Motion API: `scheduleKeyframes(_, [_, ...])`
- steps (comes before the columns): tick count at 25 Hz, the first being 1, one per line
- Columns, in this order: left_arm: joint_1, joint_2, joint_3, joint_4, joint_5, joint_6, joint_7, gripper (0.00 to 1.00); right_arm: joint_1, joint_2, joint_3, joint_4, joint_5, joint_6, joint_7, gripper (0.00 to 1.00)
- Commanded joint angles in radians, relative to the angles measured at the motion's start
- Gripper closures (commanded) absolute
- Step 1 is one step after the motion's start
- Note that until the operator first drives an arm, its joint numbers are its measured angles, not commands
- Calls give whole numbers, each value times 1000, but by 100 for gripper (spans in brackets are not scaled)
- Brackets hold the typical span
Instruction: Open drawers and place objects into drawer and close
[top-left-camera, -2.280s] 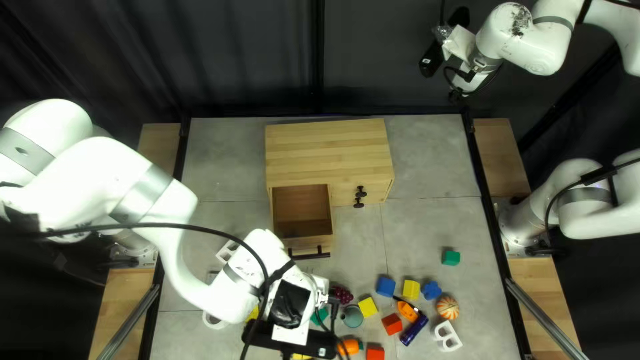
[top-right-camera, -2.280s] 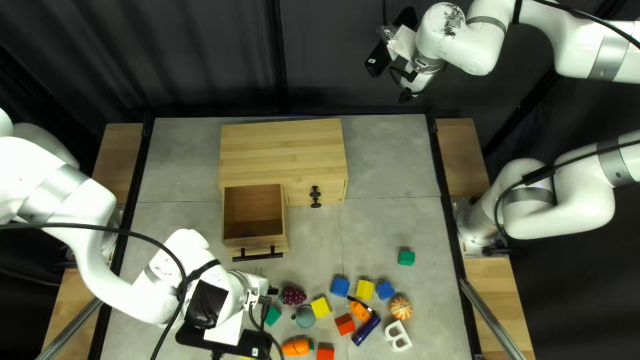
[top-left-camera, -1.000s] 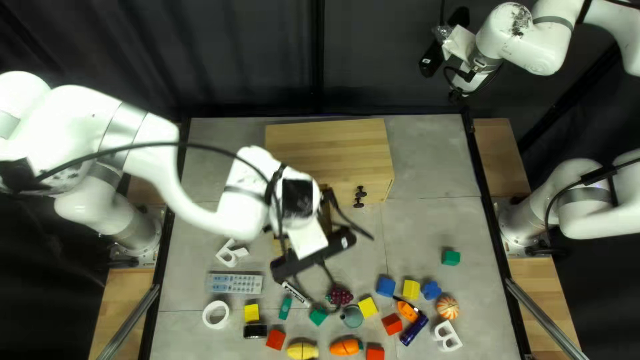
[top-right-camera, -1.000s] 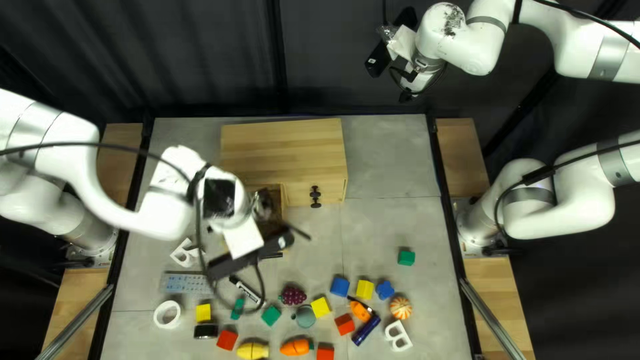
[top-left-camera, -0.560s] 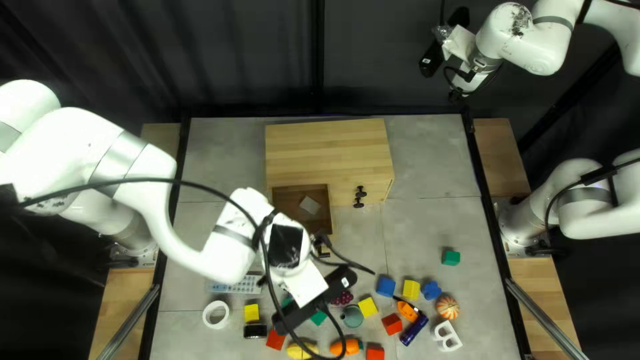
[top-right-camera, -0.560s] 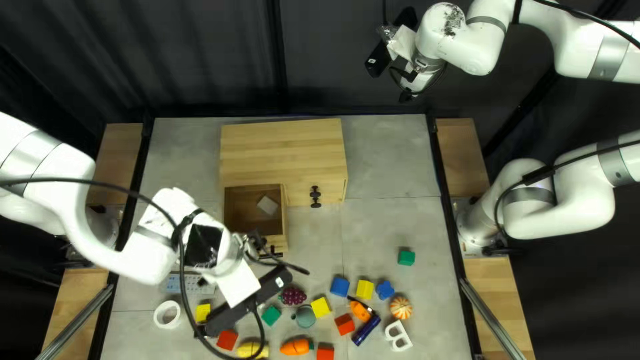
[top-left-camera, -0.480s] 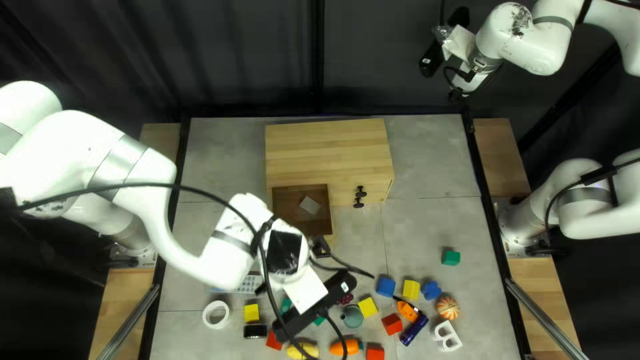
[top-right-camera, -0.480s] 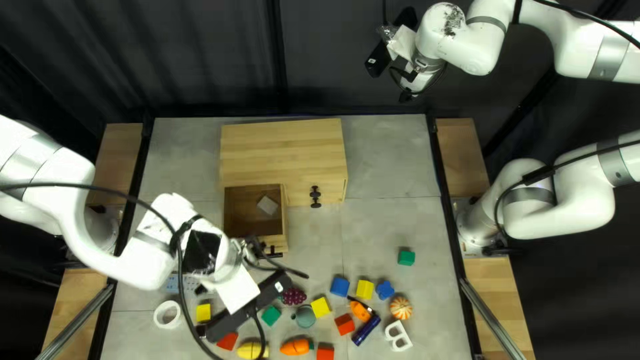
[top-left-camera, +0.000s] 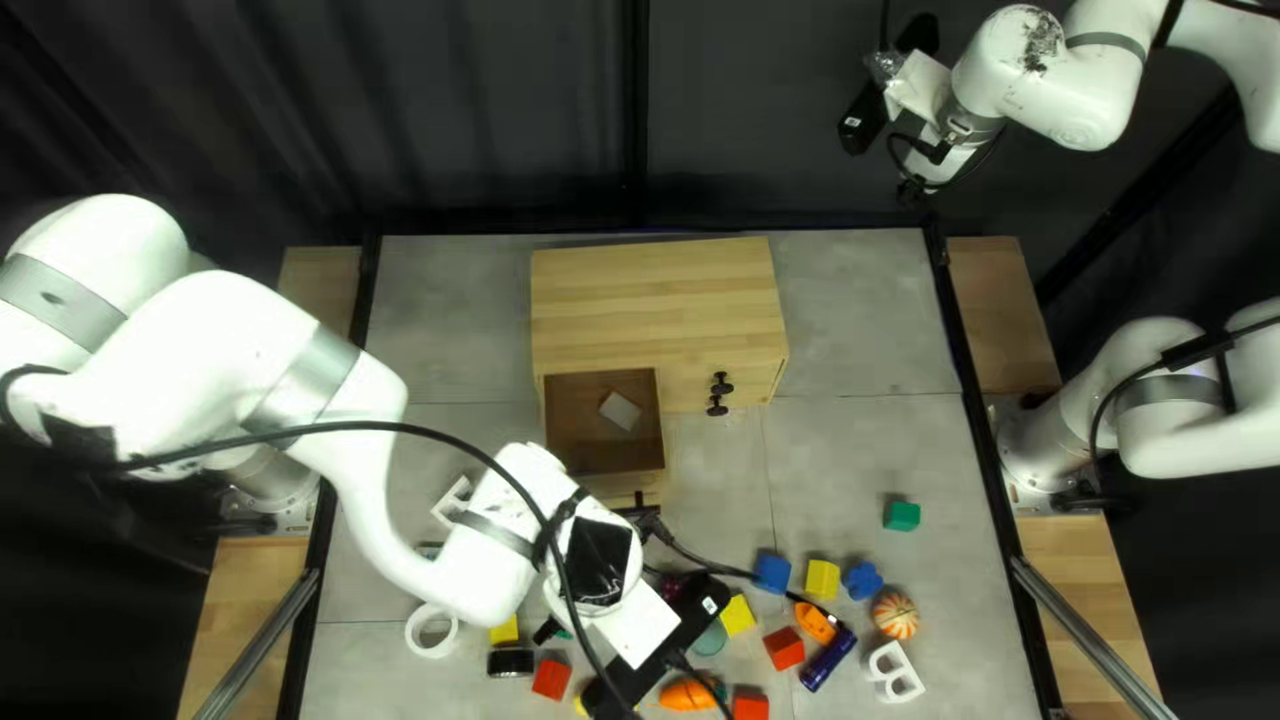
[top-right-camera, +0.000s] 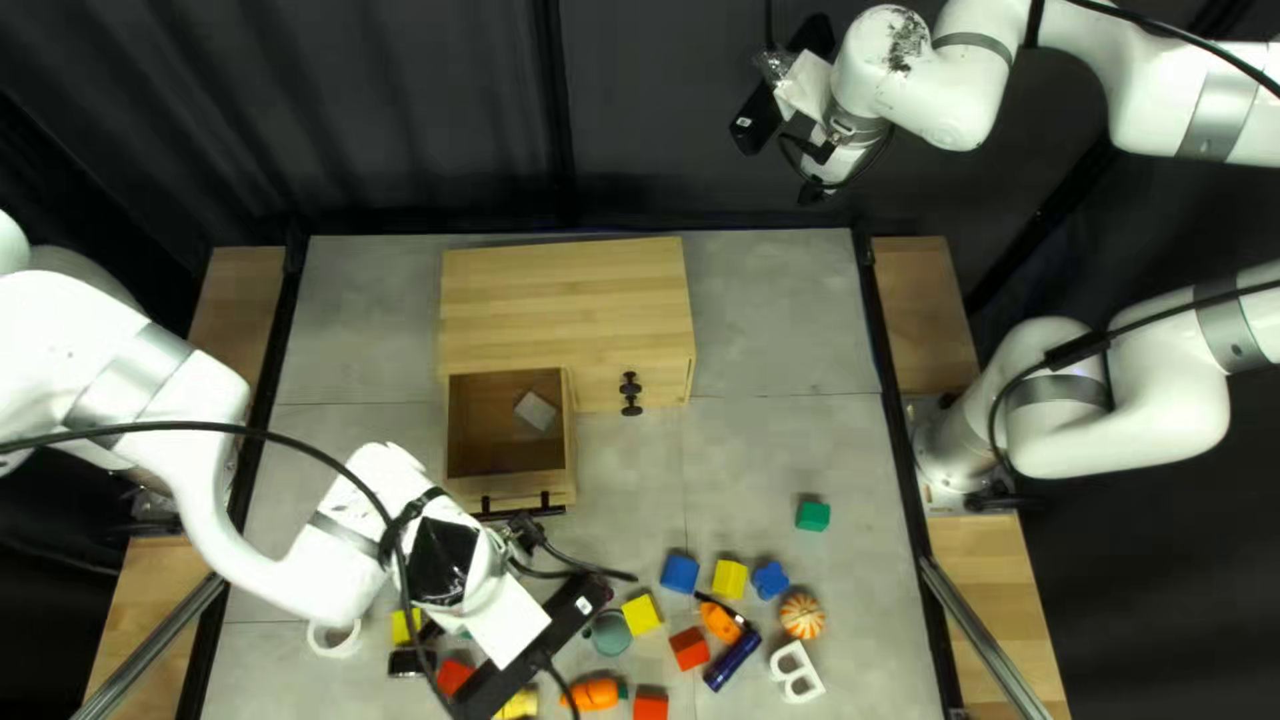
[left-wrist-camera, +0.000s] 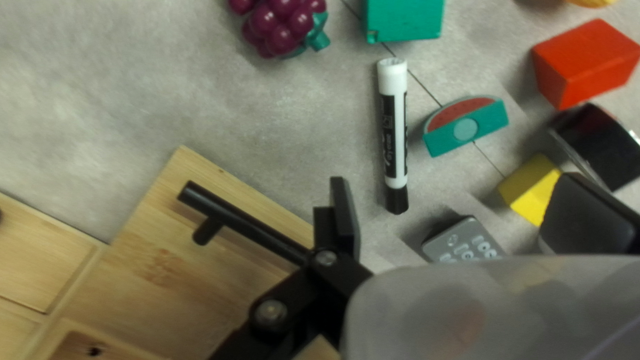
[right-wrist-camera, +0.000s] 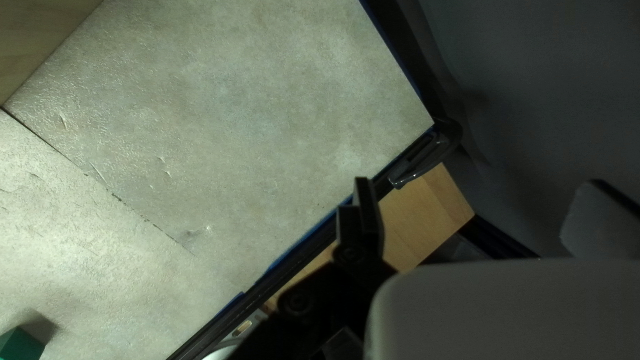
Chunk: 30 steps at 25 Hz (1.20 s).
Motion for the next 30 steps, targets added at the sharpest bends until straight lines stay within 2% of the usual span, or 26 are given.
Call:
scheduleKeyframes(1, [-12,41,18,9,19,-37,-79,0,0,0,0,0,0,0,0,0])
scheduleKeyframes(7, [-44,69,26,40,39,-35,-186,0,0,0,0,0,0,0,0,0])
scheduleKeyframes(16, [-47,69,24,42,41,-32,-188,0,0,0,0,0,0,0,0,0])
scheduleKeyframes(20, [-34,142,20,76,20,-82,-165,0,0,0,0,0,0,0,0,0])
scheduleKeyframes(24, [-17,136,22,40,-18,-121,-191,0,0,0,0,0,0,0,0,0])
scheduleKeyframes(30, [-29,98,26,8,-24,-96,-251,0,0,0,0,0,0,0,0,0])
